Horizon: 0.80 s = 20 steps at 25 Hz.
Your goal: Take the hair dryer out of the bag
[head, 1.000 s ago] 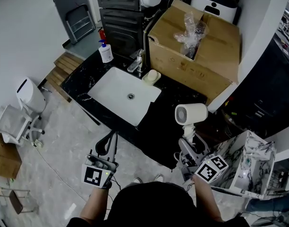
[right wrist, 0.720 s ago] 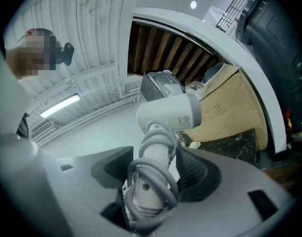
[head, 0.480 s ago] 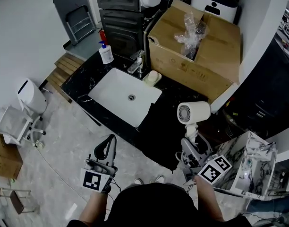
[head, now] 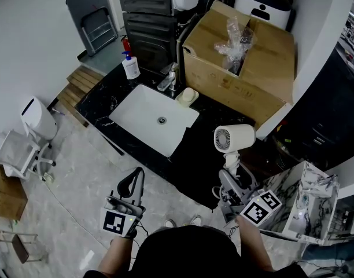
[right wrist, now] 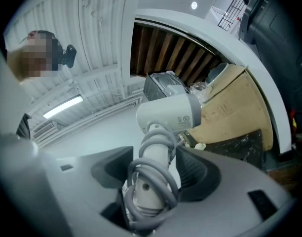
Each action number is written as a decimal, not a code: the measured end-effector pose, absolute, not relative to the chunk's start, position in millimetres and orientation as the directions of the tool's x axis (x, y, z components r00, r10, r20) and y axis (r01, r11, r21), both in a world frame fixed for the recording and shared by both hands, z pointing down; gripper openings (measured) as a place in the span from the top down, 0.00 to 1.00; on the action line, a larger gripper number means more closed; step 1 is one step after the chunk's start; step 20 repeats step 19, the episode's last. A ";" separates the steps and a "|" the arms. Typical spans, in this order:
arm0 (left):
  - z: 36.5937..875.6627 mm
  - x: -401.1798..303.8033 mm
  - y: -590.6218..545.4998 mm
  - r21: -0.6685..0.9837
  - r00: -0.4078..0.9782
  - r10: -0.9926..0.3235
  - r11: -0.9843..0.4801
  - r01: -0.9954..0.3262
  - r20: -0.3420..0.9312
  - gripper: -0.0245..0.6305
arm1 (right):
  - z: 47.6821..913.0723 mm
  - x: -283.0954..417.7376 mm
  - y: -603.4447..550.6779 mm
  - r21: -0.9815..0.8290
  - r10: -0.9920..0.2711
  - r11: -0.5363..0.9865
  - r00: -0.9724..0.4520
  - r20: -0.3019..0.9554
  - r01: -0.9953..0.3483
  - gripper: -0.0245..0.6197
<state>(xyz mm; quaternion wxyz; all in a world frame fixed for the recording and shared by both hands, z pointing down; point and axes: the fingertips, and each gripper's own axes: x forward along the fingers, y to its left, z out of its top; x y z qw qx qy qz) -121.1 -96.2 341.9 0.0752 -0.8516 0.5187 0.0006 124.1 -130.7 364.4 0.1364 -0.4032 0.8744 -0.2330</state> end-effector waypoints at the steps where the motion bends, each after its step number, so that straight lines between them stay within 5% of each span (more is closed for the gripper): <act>1: 342.5 -122.8 -95.5 -0.124 0.458 -0.885 -0.447 -0.886 -0.080 0.93 | 363.3 124.1 -130.0 -0.516 -0.769 0.568 -0.637 -0.054 -0.641 0.54; 20: 351.7 -129.4 -89.4 -0.086 0.460 -0.884 -0.453 -0.887 -0.085 0.93 | 355.7 123.5 -114.3 -0.500 -0.781 0.565 -0.620 -0.068 -0.657 0.54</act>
